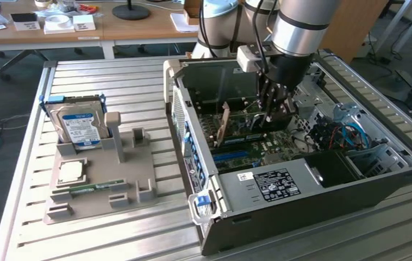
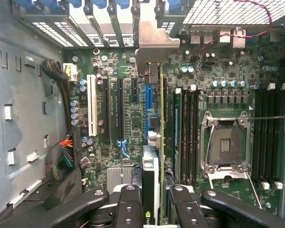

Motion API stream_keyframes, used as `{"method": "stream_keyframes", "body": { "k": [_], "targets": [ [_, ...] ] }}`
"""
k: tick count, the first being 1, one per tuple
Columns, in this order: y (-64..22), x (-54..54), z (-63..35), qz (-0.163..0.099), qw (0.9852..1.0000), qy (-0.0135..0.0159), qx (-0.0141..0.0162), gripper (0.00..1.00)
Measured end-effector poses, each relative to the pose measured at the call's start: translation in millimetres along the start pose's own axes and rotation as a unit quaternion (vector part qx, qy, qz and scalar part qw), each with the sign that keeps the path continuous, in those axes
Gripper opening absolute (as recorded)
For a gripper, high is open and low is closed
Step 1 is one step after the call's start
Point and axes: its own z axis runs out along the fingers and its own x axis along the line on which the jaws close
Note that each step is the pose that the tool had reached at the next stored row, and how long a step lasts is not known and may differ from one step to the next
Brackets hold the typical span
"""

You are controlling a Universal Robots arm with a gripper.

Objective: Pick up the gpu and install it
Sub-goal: 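Insert the gpu into the slot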

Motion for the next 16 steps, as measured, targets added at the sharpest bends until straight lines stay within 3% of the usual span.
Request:
{"method": "stream_keyframes", "body": {
  "k": [6, 16],
  "targets": [
    [2.7, 0.6, 8.4, -0.001, 1.0000, 0.0000, 0.0000, 0.27],
    [4.3, 0.9, 13.1, -0.002, 1.0000, 0.0002, 0.0003, 0.27]
  ]
}}
